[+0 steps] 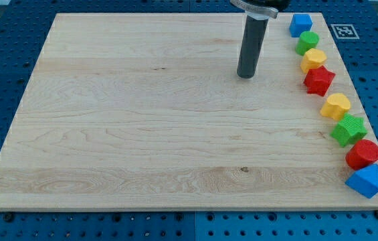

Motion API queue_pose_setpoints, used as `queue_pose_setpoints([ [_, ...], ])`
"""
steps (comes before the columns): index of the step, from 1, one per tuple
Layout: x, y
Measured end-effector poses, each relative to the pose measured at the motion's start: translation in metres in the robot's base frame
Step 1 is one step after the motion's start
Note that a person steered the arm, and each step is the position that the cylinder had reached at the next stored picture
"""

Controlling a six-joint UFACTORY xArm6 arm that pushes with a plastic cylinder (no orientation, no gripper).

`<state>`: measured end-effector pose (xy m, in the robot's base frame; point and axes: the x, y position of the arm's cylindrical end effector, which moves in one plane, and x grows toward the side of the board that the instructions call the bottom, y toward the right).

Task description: Push the blue triangle left to the red circle

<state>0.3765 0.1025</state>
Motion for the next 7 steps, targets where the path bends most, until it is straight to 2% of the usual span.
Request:
queue_pose_setpoints([
  [1, -0.003, 0.000],
  [2, -0.038, -0.020],
  [4, -0.138, -0.025],
  [5, -0.183, 0.004],
  [6, -0.185, 0.017],
  [7, -0.185, 0.079],
])
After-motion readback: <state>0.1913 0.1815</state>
